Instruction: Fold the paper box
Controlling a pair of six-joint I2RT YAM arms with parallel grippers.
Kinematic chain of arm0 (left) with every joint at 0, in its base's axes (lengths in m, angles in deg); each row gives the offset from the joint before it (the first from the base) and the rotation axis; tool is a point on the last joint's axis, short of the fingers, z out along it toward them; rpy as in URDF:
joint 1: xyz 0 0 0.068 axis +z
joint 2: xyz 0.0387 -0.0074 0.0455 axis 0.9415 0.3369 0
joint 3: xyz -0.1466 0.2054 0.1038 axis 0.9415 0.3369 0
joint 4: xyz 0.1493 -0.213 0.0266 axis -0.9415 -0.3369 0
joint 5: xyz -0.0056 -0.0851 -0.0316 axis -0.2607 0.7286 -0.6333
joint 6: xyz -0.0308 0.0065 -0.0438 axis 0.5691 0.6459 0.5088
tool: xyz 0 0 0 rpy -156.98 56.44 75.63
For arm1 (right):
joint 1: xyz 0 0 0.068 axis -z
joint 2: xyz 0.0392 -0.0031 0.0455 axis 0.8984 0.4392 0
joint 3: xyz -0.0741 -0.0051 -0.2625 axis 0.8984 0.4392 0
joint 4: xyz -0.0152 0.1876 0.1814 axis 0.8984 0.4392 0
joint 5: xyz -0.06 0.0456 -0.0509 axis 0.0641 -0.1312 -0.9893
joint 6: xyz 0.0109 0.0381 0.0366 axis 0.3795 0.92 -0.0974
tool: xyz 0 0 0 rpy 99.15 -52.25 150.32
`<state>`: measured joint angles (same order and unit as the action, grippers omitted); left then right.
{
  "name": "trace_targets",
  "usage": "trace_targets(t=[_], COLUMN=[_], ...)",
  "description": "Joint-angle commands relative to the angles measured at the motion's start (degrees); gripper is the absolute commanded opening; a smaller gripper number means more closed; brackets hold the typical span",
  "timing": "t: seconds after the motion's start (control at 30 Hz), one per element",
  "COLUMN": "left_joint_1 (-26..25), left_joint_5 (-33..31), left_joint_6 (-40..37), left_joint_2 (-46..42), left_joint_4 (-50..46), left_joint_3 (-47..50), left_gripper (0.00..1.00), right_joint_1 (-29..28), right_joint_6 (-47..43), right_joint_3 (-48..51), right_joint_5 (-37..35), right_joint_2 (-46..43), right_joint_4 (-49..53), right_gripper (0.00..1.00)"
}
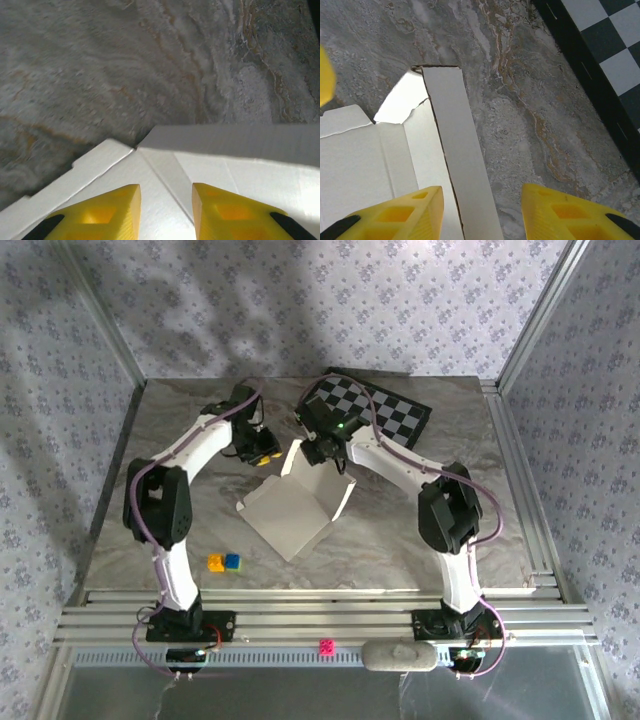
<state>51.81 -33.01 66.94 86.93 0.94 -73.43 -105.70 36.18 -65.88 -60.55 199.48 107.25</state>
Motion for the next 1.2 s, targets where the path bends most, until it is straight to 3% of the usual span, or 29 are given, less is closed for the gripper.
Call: trace_targets(t=[0.0,0.37,0.67,0.83,1.03,1.17], left_joint_1=[0.13,-0.03,-0.87,-1.79,-3.02,-3.29], left_joint_5=[0.08,4.37,6.96,7.27,-1.98,-11.94], left_joint_6=[-1.58,0.48,1.44,2.51,0.63,0.77], left_joint_2=[1.94,4.34,5.39,5.07,1.67,-2.57], left_joint_4=[1.02,5.46,6.97,8.33,-0.71,-7.94], left_joint_3=[-1.97,-0.4,0.28,-0.46,-9.99,-15.34], left_gripper=[0.32,0.3,0.29,0.31,0.43,0.46], right_joint_1=[0.23,-0.95,-3.14,-3.73,-0.51,0.95], right_joint_6=[-0.55,-0.66,-2.55,-1.38,3.75,5.66], right_joint_3=[-3.36,-6.45,-7.93,-8.31,-9.26,-6.53], right_joint_5=[-0.32,0.1,-6.13,-10.82,-12.89,-11.74], right_joint_2=[2.07,7.04,8.81,10.07,13.3,13.04], right_joint_4=[1.66,3.06,4.22,6.47,13.62,12.93], right_gripper=[0.45,0.34,0.27,0.16,0.1,0.16])
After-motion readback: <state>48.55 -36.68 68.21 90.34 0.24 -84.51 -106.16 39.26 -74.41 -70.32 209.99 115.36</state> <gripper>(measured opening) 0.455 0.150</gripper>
